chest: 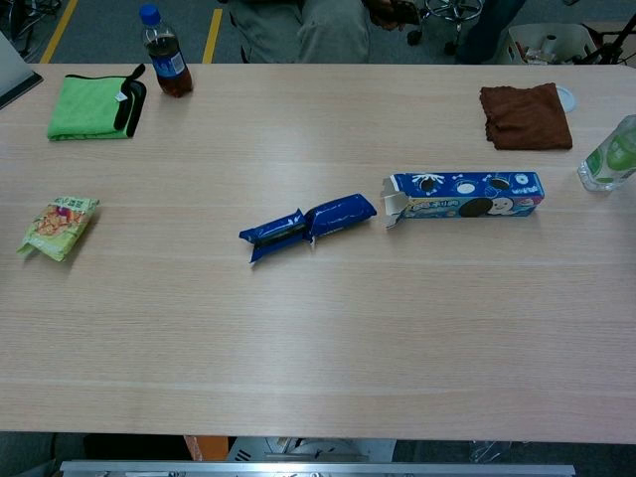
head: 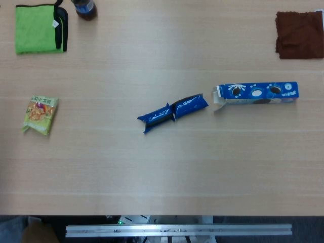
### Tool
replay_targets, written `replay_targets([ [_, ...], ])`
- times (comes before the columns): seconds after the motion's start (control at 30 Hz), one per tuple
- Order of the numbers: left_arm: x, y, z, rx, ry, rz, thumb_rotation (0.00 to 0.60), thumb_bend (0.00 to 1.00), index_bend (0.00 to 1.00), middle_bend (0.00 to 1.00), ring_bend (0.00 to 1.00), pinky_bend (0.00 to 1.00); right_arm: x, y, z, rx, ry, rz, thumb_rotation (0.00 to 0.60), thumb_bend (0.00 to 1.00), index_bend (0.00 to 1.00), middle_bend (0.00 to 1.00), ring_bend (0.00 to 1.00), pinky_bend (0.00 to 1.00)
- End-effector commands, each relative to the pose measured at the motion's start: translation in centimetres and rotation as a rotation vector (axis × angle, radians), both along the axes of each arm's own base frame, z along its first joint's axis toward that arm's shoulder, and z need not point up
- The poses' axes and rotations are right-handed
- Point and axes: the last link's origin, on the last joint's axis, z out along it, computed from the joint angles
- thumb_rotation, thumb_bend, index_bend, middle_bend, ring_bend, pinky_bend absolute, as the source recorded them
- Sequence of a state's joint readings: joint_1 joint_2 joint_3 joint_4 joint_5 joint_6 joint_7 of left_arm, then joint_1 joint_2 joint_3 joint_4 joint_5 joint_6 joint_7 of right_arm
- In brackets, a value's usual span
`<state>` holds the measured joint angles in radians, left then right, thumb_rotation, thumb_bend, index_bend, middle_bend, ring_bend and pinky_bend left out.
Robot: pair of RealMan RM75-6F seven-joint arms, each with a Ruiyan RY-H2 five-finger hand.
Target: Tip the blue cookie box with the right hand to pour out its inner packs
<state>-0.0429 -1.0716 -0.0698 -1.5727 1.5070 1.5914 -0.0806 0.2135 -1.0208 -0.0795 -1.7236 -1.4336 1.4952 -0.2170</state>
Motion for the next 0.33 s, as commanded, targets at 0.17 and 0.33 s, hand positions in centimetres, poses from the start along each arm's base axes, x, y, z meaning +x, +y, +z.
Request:
replay_targets([
  [0.17, 0.69, -0.36, -0.88, -0.050, 0.014, 0.001, 0.600, 0.04, 0.14, 0.10, 0.14, 0.17, -0.22, 0.16, -0.53, 0.026, -0.010, -0.001, 0.600, 0.16, 0.15, 0.25, 0.20, 0.37],
  [0.33, 1.02, -0.26, -1.09, -0.064, 0.020, 0.000, 0.600, 0.04, 0.14, 0.10, 0.14, 0.17, -0.07, -0.01, -0.50, 0.026, -0.026, 0.004, 0.600, 0.16, 0.15, 0.25, 0.20, 0.37],
])
